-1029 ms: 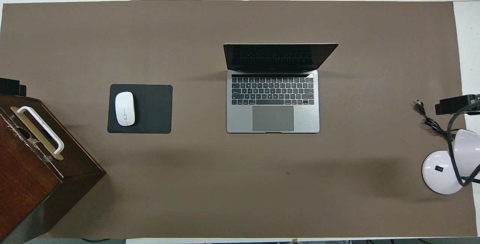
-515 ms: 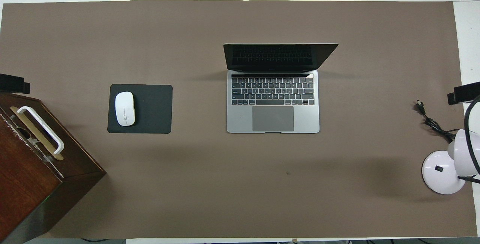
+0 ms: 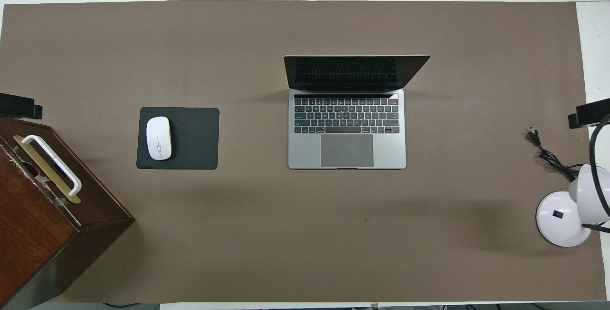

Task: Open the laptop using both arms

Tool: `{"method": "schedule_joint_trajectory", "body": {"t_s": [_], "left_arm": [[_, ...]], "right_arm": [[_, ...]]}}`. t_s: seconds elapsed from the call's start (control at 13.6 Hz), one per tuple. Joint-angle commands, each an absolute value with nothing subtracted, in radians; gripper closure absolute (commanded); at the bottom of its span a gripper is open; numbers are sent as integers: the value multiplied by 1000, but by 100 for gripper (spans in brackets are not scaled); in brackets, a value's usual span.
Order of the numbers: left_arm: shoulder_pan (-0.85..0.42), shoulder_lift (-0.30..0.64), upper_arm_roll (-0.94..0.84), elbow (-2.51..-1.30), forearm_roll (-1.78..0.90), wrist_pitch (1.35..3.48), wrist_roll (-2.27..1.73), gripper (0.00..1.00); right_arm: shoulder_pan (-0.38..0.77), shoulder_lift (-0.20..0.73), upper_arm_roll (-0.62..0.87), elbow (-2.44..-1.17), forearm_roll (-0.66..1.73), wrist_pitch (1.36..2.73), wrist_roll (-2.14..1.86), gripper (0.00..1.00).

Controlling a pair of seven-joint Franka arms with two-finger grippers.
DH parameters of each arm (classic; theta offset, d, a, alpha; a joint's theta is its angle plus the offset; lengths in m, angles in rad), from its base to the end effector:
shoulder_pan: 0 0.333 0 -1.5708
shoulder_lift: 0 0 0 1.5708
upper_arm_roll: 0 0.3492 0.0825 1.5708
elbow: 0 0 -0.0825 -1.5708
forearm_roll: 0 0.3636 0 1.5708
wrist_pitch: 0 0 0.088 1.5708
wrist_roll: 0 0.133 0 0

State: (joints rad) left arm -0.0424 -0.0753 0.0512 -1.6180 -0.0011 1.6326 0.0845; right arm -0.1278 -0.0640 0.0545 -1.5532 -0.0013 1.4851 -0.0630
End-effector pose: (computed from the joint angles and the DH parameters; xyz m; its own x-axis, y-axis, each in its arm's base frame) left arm 0.5167 0.0056 0.6555 0.9931 -0.0754 0.0898 -0.0755 -0.9971 -0.0026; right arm 0.5019 -0.0359 0.6652 0.9999 -0.0105 -0.0045 -0.0105 -0.9999 0.0045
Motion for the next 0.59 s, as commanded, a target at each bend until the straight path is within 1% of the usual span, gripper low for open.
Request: {"method": "schedule_joint_trajectory", "body": {"t_s": [0.0,0.51], "left_arm": [[-32,-77,46,-1621,-31,1620,87,0],[-32,-83,46,-1638,-34,1611,87,0]], "right_arm": [[-132,-54,63,-1536,-21,1463,-63,0],[-133,-66,63,-1575,-12,1454,-58,0]]}}
